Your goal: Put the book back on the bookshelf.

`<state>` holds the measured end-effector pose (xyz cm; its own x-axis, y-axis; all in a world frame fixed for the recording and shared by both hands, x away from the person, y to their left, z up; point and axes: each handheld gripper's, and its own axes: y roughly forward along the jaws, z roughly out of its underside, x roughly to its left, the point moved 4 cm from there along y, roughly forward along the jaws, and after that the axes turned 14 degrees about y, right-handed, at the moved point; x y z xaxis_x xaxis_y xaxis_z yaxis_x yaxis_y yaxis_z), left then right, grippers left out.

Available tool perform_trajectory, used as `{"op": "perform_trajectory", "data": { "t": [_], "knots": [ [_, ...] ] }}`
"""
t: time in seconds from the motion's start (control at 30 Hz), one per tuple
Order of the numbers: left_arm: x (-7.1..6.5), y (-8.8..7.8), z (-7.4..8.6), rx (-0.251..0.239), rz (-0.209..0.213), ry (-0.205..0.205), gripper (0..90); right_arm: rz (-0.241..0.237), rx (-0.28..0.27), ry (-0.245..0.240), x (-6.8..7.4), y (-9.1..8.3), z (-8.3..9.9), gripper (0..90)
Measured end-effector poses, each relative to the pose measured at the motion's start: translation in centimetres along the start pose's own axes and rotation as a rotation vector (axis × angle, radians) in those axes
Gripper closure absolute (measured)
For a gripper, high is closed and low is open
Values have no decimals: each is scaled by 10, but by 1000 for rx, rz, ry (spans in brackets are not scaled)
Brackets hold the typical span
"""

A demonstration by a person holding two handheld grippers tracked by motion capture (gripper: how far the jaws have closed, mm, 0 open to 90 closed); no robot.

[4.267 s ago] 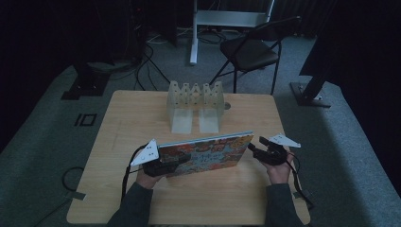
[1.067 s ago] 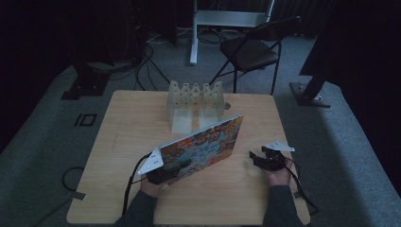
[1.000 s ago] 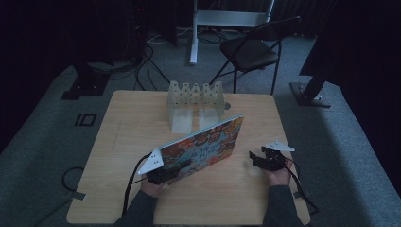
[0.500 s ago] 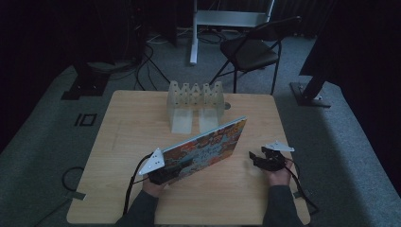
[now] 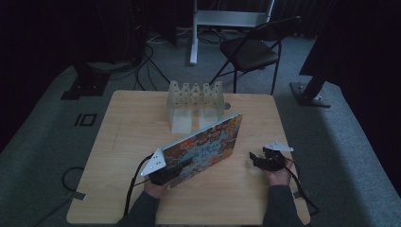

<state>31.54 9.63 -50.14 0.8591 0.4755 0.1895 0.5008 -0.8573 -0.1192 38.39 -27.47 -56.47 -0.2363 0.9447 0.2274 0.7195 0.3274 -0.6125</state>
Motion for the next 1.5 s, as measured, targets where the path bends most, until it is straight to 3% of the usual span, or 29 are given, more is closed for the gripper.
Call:
{"op": "perform_trajectory", "data": {
  "t": [0.13, 0.33, 0.67, 1.0, 1.5],
  "knots": [
    [0, 0, -2, 4, 1, 3, 807, 15, 9, -11, -1, 1, 1, 293],
    [0, -3, -8, 29, 3, 42, 810, 17, 17, -12, -1, 3, 2, 292],
    [6, -9, -9, 32, -23, -4, 813, 17, 26, -18, 0, 4, 4, 291],
    [12, -14, -10, 45, -76, -6, 813, 27, 35, -20, -1, 5, 4, 272],
    [17, -22, -13, 56, -100, -6, 813, 57, 60, -34, -2, 9, 7, 230]
  ]
}}
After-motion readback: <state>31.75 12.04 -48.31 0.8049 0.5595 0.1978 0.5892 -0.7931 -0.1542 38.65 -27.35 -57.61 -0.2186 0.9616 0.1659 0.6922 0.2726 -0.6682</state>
